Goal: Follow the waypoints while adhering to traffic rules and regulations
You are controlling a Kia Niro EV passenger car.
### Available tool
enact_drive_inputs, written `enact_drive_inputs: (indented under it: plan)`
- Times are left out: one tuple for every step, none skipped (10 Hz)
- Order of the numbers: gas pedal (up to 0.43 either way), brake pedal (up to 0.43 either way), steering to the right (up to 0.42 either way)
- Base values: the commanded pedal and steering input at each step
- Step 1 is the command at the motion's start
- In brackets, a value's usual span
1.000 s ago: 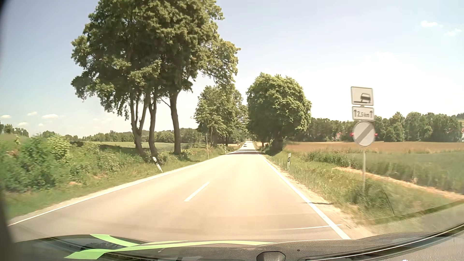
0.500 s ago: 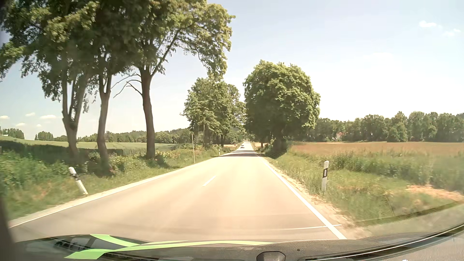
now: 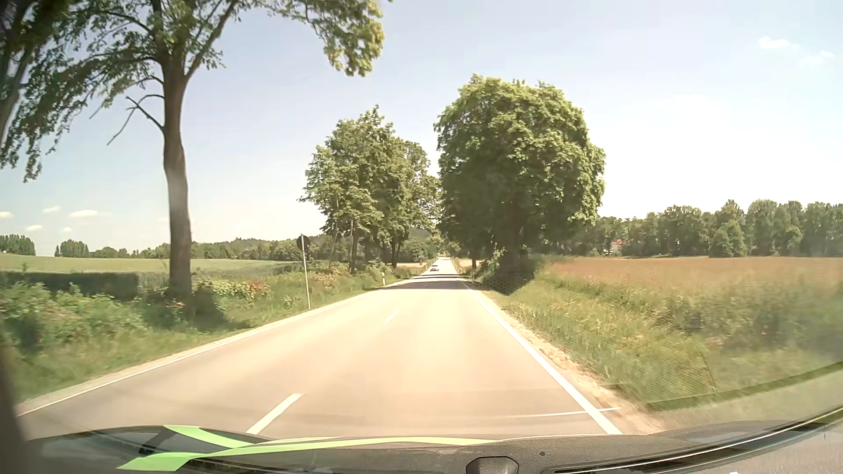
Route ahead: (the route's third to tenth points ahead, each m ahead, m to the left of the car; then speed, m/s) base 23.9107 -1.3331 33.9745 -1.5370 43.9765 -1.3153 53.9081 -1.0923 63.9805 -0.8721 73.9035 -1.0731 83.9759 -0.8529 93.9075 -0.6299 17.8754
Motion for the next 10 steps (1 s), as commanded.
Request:
enact_drive_inputs:
  plan:
    - [0.209,0.000,0.004]
    - [0.209,0.000,0.004]
    - [0.209,0.000,0.002]
    - [0.189,0.000,0.000]
    - [0.177,0.000,-0.006]
    - [0.177,0.000,-0.011]
    - [0.177,0.000,-0.011]
    - [0.177,0.000,-0.010]
    - [0.177,0.000,-0.010]
    - [0.177,0.000,-0.010]
